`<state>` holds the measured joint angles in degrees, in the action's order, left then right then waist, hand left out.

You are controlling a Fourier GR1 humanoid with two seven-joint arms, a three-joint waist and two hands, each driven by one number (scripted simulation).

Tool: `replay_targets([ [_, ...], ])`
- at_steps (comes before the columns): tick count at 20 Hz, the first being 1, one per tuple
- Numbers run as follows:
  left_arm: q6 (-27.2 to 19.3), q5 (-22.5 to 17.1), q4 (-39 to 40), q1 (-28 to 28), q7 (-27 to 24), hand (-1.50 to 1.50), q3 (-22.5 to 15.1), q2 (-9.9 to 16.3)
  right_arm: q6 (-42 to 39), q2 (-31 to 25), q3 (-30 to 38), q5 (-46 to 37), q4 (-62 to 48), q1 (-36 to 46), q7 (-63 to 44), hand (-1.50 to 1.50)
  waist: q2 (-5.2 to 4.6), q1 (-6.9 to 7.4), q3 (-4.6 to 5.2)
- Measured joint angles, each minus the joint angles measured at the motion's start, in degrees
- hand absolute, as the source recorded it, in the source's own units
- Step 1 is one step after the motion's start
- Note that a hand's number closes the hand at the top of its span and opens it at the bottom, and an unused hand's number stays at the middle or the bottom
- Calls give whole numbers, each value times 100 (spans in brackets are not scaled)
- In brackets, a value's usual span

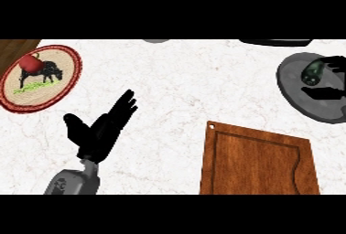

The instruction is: Pick the eggplant from the cutting board and place it in the pan

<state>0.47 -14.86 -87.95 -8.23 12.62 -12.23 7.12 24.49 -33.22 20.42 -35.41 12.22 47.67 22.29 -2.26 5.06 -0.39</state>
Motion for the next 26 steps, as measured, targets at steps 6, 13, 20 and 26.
replay_targets([
  [6, -18, 32, -25, 146, -65, 0, -25, -27, -573, 97, 770, 845, 11, 64, 802, -150, 15, -39, -19],
  [13, 79, -49, -59, 165, -48, 0, 75, 59, -1875, -296, 1455, 1591, -243, 17, 1097, -150, 20, -93, -14],
  [20, 42, -33, 16, 150, -85, 0, 149, 35, -3546, -831, 1582, 1778, -444, -479, 1531, -150, 43, -189, -12],
  [26, 66, -15, -64, 333, -144, 0, 130, 33, -4623, -1248, 1605, 1836, -473, -936, 1927, -150, 70, -209, -13],
])
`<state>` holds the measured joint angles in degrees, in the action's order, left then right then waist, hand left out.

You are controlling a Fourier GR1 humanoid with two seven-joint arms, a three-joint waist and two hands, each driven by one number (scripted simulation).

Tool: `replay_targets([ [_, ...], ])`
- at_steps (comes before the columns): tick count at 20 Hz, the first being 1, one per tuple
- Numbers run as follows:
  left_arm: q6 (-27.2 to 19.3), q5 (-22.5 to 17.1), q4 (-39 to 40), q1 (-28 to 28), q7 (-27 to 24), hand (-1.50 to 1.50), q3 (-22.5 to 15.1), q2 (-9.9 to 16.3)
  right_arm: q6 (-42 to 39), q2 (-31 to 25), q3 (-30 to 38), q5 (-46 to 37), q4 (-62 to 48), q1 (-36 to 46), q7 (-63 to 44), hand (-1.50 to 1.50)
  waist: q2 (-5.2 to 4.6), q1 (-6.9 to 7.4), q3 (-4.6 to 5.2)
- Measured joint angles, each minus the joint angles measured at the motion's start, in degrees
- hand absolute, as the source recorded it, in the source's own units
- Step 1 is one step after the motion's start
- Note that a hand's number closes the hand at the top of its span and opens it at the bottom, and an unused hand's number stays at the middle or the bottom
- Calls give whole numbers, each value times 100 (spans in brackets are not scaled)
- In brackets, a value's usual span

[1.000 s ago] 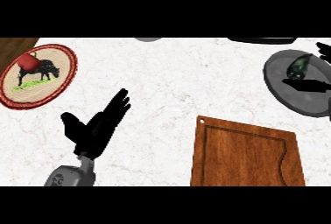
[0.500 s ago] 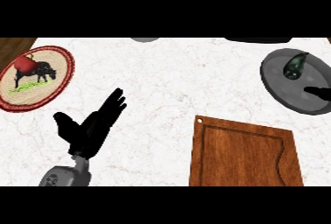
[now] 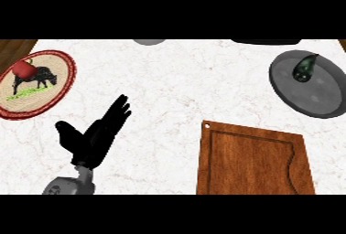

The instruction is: Pick the eggplant from the cutting board and place it in the pan

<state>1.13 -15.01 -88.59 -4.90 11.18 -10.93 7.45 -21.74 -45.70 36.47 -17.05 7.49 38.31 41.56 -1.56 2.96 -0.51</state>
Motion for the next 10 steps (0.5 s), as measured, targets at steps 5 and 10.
replay_targets([
  [5, 40, -27, -20, -25, 65, 0, 59, 51, -230, -166, -38, -9, 90, -223, 48, -150, 11, -10, -3],
  [10, -4, -32, -85, -28, 160, 0, 73, 23, -379, -276, -109, -35, 179, -479, 98, -150, 33, -47, 0],
])
